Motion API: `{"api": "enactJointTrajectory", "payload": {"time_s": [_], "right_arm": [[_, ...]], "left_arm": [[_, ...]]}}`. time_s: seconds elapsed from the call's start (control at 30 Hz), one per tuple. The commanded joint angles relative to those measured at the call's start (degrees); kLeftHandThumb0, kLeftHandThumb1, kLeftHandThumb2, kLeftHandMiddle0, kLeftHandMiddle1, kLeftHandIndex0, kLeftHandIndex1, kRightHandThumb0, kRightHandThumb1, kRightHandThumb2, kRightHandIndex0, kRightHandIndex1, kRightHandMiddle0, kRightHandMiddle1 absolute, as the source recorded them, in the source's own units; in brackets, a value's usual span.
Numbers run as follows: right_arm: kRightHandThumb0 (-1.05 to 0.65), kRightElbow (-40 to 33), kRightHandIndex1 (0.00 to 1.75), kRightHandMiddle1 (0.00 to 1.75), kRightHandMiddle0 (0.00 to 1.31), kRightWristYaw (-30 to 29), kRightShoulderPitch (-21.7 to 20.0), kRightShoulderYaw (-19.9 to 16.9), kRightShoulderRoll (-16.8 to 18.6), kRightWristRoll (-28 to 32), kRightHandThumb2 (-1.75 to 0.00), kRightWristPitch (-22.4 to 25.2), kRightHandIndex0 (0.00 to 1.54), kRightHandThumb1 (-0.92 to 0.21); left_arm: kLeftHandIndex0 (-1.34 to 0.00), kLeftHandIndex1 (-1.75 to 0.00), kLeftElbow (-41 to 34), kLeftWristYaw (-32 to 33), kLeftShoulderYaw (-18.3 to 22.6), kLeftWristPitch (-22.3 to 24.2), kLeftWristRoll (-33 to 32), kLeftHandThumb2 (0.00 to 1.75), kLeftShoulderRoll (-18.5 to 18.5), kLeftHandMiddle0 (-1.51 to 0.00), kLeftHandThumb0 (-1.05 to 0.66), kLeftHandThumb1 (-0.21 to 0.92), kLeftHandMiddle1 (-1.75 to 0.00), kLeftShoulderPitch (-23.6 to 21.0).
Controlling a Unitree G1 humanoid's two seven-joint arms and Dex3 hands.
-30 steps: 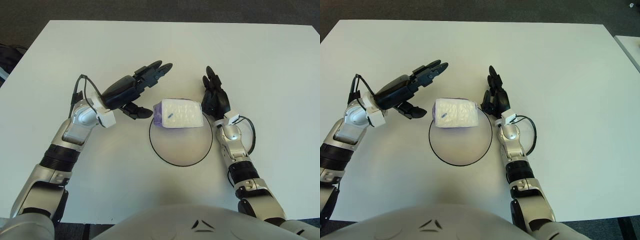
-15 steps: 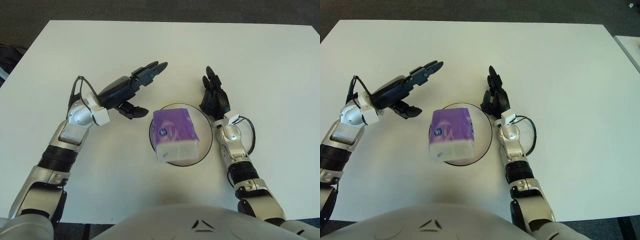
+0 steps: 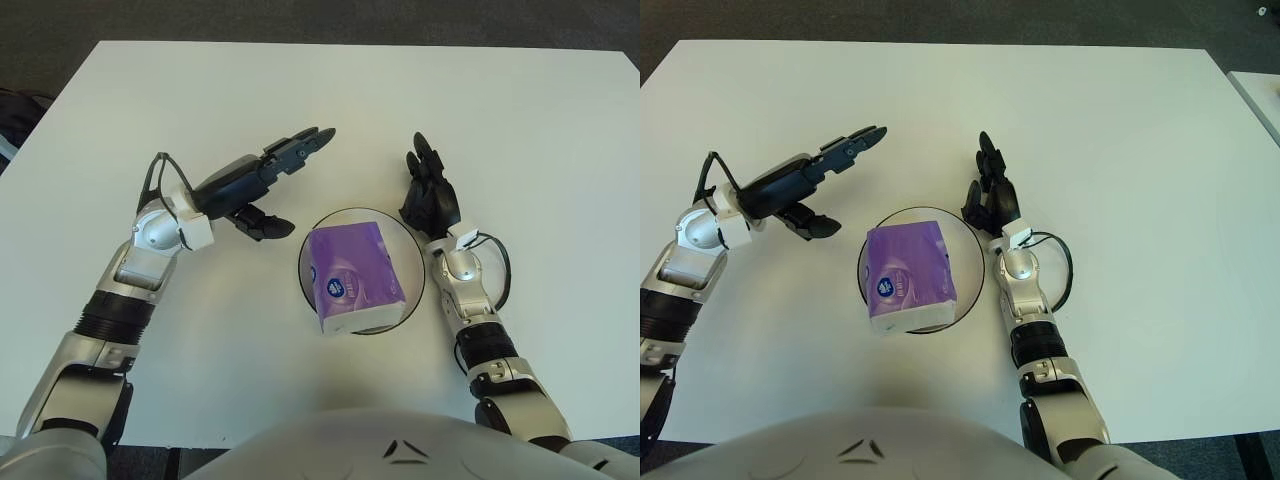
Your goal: Put the tissue paper into the plate.
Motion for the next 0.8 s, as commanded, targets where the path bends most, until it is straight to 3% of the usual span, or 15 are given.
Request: {"api": "enactJointTrajectory", "payload": {"time_s": [0.0,0.2,0.4,0.53,0.77], "right_arm": [[-0.86,10.4,0.00,0.12,0.00,-0.5,14.0,2.2,2.3,-2.0,-1.06,7.8,0.00,-0.92],[-0.87,10.3,0.00,0.11,0.00,-0.6,13.9,2.3,2.3,-2.2,-1.06,8.0,0.00,-0.92],[-0.87,10.3,0.00,0.11,0.00,-0.6,13.9,2.2,2.3,-2.2,-1.05,8.2,0.00,-0.92],[-0.87,10.5,0.00,0.10,0.00,-0.6,14.0,2.1,2.2,-2.3,-1.05,7.9,0.00,-0.92],[-0.88,10.7,0.00,0.10,0.00,-0.3,14.0,1.9,2.1,-2.3,-1.04,7.8,0.00,-0.92]], "left_arm": [[0.00,0.00,0.5,-1.7,2.0,0.0,-2.5,0.66,1.1,0.00,-1.04,0.92,0.00,1.6],[0.00,0.00,0.4,-2.3,2.5,0.5,-3.9,0.70,0.7,0.00,-1.03,0.92,0.00,1.7],[0.00,0.00,0.0,-1.7,3.8,5.4,-4.6,0.78,0.4,0.00,-1.01,0.92,0.00,2.5],[0.00,0.00,7.7,3.0,4.8,4.9,-2.8,0.87,-4.3,0.00,-1.02,0.92,0.00,0.1],[0.00,0.00,5.3,10.1,8.2,11.0,-7.1,1.06,-11.8,0.00,-1.05,0.92,0.00,3.7]]}}
